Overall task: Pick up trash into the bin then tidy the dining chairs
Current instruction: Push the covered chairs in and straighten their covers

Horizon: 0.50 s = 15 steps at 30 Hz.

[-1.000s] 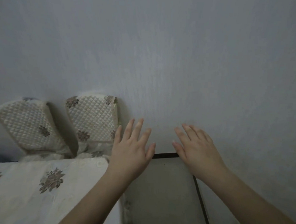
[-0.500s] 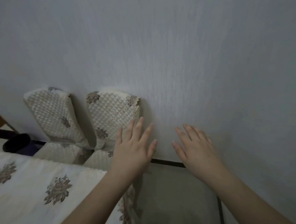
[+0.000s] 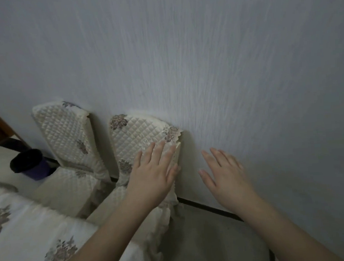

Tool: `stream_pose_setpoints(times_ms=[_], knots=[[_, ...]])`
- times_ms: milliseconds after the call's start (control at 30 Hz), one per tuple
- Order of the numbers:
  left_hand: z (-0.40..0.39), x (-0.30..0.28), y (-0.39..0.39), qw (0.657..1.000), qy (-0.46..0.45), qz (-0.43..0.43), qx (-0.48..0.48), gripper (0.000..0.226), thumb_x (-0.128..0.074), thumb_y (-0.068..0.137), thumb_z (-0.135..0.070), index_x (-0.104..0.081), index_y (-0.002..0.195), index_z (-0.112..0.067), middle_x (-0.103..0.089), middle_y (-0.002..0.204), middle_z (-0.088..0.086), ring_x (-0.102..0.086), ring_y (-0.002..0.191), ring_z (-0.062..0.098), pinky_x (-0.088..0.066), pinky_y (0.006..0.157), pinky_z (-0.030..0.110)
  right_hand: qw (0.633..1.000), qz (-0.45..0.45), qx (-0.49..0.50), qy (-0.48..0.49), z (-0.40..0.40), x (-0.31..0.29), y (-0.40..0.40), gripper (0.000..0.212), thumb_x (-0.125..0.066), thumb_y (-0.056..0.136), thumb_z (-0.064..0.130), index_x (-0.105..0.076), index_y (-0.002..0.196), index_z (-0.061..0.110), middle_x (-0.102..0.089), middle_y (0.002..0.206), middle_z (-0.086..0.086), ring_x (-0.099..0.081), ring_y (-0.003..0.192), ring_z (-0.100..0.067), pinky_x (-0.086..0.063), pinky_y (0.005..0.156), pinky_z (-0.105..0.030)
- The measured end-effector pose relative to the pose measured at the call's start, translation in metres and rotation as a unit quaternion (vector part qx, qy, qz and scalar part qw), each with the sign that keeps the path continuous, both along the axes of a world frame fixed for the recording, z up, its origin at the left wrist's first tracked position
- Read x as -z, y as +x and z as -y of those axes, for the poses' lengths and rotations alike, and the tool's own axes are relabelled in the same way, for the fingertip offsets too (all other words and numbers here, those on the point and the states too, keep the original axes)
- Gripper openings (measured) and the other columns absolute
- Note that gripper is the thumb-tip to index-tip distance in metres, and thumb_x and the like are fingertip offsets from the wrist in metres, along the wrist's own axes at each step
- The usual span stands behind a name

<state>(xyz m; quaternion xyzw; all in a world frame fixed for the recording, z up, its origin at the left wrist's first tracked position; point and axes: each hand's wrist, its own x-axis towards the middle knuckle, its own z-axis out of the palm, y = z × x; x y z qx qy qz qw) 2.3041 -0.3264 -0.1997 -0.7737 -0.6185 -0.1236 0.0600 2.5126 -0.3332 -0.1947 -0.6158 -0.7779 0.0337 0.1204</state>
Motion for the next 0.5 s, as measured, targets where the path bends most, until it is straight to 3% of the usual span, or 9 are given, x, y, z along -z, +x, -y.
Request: stream_pose_setpoints(times_ms=[133,333,500], knots=[[-0.048,0.015,-0.005,0.999,-0.013,-0.004,-0.033,0.058,-0.016,0.098,-0.051,-0.036,0.146,-0.026,-0.039,0.151,0.005,-0.033,0.14,0.028,-0.031,0.11,0.051,0.999,-0.002,-0.037,-0.011,-0.058,0.007,0.0,0.076,-0.005,0.087,0.061,-0.027,0.149,0.022,-0.032,0.153,-0.006,-0.027,0.14,-0.025,-0.018,0.114,-0.04],[-0.132,0.027,0.001,0.997,-0.021,-0.025,-0.066,0.057,-0.026,0.096,-0.052,-0.041,0.143,-0.023,-0.046,0.145,0.007,-0.039,0.136,0.029,-0.033,0.109,0.048,0.995,-0.016,-0.097,-0.009,-0.149,0.012,0.003,0.074,-0.008,0.089,0.06,-0.03,0.148,0.021,-0.034,0.152,-0.006,-0.03,0.139,-0.026,-0.02,0.114,-0.041],[-0.179,0.034,0.004,0.997,-0.021,-0.029,-0.072,0.054,-0.033,0.094,-0.049,-0.044,0.139,-0.021,-0.051,0.14,0.006,-0.043,0.133,0.027,-0.035,0.108,0.045,0.989,-0.019,-0.144,-0.036,-0.217,0.013,0.002,0.064,-0.017,0.096,0.057,-0.019,0.151,0.024,-0.021,0.158,-0.004,-0.017,0.144,-0.023,-0.01,0.117,-0.039]])
